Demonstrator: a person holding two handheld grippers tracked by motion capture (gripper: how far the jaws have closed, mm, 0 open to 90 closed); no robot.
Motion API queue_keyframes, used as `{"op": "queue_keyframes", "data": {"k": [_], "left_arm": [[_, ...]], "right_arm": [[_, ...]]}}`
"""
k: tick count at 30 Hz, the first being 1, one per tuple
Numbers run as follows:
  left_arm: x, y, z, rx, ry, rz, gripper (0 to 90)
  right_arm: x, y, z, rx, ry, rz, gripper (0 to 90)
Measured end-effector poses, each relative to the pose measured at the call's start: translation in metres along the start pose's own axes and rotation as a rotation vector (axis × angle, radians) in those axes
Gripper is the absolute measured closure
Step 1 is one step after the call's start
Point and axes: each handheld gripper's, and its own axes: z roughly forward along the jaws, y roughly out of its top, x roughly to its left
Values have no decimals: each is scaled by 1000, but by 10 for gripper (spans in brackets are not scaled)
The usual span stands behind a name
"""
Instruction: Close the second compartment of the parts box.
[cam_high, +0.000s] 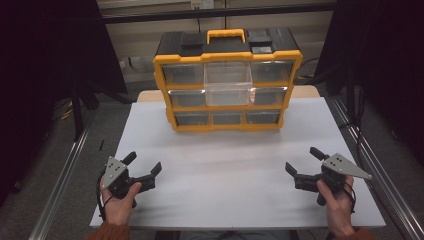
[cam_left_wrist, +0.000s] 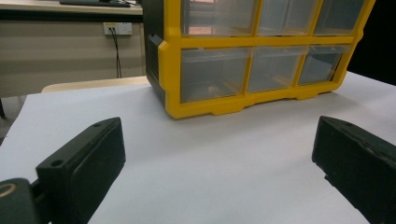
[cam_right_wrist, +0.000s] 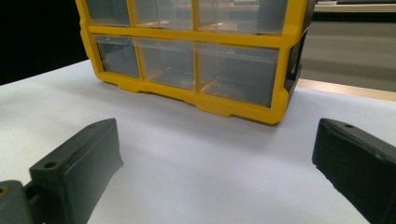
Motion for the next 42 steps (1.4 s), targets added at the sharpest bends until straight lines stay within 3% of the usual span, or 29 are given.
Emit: {"op": "queue_keyframes", "data": {"k": [3, 4, 5, 9, 12, 15, 18, 19, 23, 24, 31, 34, 37, 39, 42], "left_arm": [[2, 0, 0, 10, 8, 17, 27], [2, 0, 1, -3, -4, -3, 27], [2, 0, 1, -5, 3, 3, 27], [1, 1, 1, 2, 2, 16, 27], [0, 1, 1, 3, 8, 15, 27], [-3, 1, -1, 14, 7, 30, 27], [-6, 2, 0, 14, -3, 46, 27], [-7, 1, 1, 6, 2, 28, 27], [-6, 1, 1, 1, -14, 14, 26], [-5, 1, 0, 3, -4, 19, 26], [-6, 1, 0, 11, -3, 16, 26], [-5, 1, 0, 9, 0, 13, 26], [-4, 1, -1, 20, 6, 31, 26], [-4, 0, 0, 8, 8, 10, 26], [-4, 0, -1, 5, 12, 10, 26]], "right_arm": [[0, 0, -1, 0, 6, 10, 9], [2, 0, -2, -5, 9, 17, 10], [4, 1, -2, -9, 18, 25, 9], [9, 3, -1, -24, 63, 25, 0], [14, 3, 1, -21, 62, 11, 8], [21, 4, 4, -28, 78, 49, 12], [29, 6, 5, -27, 99, 20, 8], [34, 7, 5, -25, 116, 8, 1], [41, 9, 6, -29, 144, -7, 0], [46, 11, 7, -39, 170, -15, 0], [58, 15, 13, -58, 219, -13, 0], [64, 19, 17, -69, 304, -31, 0], [70, 24, 20, -68, 327, -34, 0], [73, 28, 21, -70, 333, -47, 1], [75, 35, 20, -78, 339, -61, 15]]}}
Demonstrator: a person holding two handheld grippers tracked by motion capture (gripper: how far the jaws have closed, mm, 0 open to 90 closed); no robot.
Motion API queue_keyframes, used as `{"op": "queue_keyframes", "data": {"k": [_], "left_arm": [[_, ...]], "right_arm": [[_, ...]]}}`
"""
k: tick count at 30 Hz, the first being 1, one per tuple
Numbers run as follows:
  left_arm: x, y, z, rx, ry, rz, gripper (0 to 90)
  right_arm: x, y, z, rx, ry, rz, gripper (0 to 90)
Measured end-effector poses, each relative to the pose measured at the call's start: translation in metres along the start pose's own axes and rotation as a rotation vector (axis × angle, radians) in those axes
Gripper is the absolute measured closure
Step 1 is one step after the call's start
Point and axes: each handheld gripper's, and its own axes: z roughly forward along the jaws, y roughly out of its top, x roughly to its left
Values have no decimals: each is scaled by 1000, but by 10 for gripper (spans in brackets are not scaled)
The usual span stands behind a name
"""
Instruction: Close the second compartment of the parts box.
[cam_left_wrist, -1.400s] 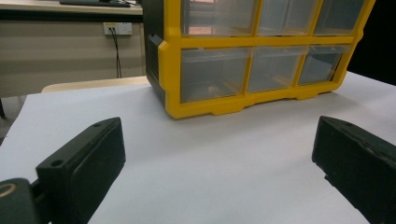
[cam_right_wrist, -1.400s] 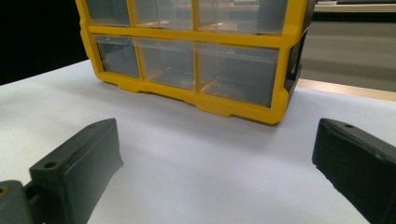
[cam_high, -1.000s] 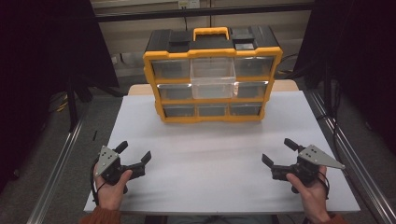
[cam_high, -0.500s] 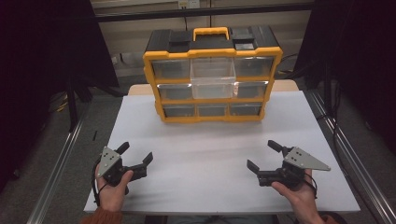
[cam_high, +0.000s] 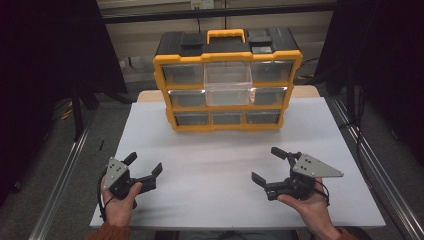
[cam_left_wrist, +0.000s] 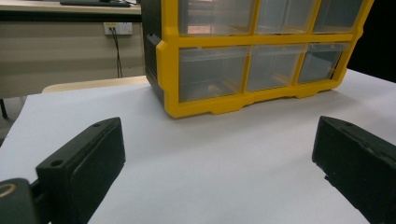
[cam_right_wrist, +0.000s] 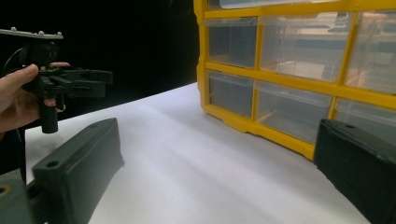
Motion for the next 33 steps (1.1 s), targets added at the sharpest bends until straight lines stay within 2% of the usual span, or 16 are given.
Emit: {"op": "queue_keyframes", "data": {"k": [1, 4, 7, 9, 15, 16, 20, 22, 24, 25, 30, 33], "left_arm": [[1, 0, -1, 11, -2, 11, 26], [0, 0, 0, 1, -2, -1, 26], [0, 0, 0, 3, 3, -6, 26], [1, -1, 1, 2, -7, -5, 27], [0, 0, 0, 2, 4, 1, 27], [1, 0, -1, 10, -1, 12, 27], [0, 0, -1, 0, -5, 5, 26], [0, 0, -1, -3, -4, 6, 27], [0, 1, -2, 0, 0, 11, 27], [1, 1, -2, 6, -2, 27, 27], [1, 0, -2, 8, -7, 20, 27], [1, 0, -2, 10, -7, 25, 27]], "right_arm": [[1, 2, 1, -4, 10, 0, 18], [1, 5, 2, -6, 13, -6, 29], [4, 13, 7, -24, 56, -12, 68], [4, 15, 9, -27, 58, -17, 69], [11, 24, 28, -40, 100, -46, 123], [11, 24, 28, -40, 100, -46, 123], [14, 25, 39, -16, 123, -23, 193], [15, 25, 40, -12, 131, -28, 212], [15, 27, 42, -15, 134, -37, 239], [14, 29, 43, -21, 133, -31, 273], [11, 36, 48, -38, 140, -26, 342], [10, 42, 52, -49, 141, -39, 427]]}}
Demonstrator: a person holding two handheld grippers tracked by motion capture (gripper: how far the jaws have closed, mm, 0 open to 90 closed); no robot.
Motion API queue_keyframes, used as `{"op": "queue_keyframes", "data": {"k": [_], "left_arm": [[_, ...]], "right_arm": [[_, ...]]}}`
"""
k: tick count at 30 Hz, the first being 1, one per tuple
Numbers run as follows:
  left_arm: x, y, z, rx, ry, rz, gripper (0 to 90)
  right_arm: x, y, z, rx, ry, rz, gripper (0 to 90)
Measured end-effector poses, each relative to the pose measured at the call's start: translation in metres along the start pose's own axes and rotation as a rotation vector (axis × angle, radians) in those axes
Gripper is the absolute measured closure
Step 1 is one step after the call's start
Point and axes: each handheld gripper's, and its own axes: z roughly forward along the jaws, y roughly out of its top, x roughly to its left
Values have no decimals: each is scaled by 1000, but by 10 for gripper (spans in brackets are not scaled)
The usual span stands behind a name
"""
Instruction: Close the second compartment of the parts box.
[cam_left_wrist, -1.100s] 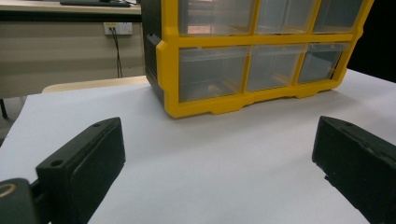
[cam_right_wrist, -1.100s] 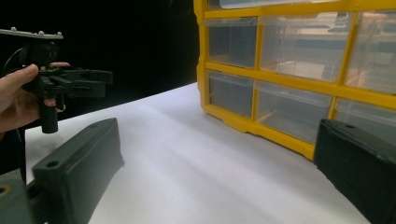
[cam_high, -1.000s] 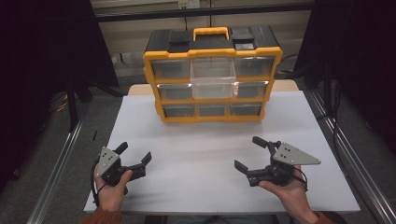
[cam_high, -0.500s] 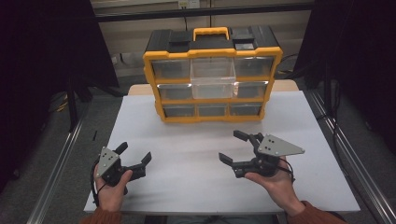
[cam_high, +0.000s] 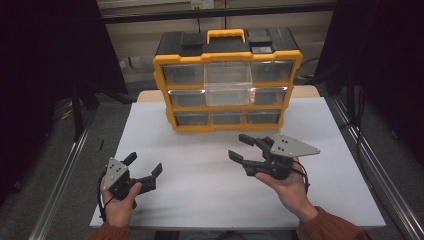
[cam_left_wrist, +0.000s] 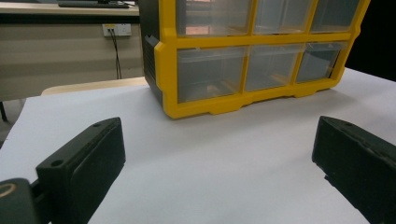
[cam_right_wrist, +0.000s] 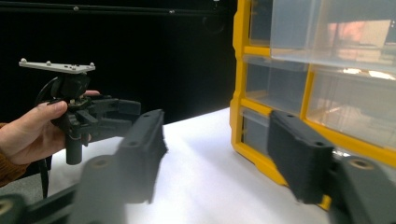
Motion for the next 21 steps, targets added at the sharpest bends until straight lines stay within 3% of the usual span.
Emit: {"op": "queue_keyframes", "data": {"k": [2, 4, 7, 14, 21], "left_arm": [[-1, 0, 0, 0, -6, -4, 27], [-2, 0, 0, -2, -4, -2, 27], [-2, 0, 0, -2, 0, 3, 27], [-1, 0, 0, 2, -11, -5, 27], [-1, 0, -1, 3, -3, -2, 30]], "right_arm": [[-1, 2, 3, 4, 8, -6, 464], [-3, 3, 6, 6, 27, 18, 504], [-4, 5, 9, 15, 20, -12, 545], [-9, 11, 15, 3, 33, 9, 670], [-11, 17, 20, -13, 31, 0, 753]]}}
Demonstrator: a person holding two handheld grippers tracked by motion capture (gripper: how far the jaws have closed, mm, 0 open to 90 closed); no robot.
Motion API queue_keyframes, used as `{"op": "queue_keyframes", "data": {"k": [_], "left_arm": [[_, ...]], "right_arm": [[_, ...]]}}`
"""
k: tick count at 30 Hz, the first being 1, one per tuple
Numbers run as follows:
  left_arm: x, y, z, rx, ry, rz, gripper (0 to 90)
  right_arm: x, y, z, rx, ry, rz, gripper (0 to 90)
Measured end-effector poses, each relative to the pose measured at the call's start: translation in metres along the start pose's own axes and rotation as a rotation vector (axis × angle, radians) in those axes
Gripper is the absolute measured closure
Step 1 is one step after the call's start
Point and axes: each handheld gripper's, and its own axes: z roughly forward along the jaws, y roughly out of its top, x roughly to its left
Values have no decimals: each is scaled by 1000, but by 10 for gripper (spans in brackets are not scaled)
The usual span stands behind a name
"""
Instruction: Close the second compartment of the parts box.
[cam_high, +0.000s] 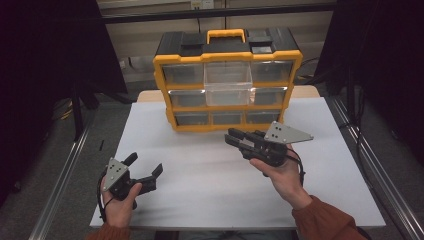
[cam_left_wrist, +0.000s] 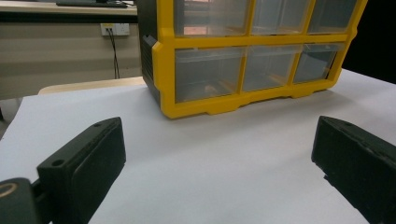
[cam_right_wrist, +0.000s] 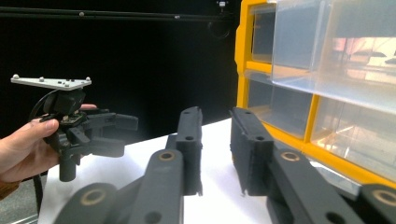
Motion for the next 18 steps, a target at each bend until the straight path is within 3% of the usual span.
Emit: {"op": "queue_keyframes", "data": {"k": [7, 12, 18], "left_arm": [[0, 0, 0, -7, 12, -5, 31], [0, 0, 0, -8, 11, -6, 31], [0, 0, 0, -10, 2, -8, 32]], "right_arm": [[-4, 8, 5, -24, -1, -35, 881], [-5, 11, 9, -28, 3, -63, 900], [-8, 16, 14, -40, 0, -61, 900]]}}
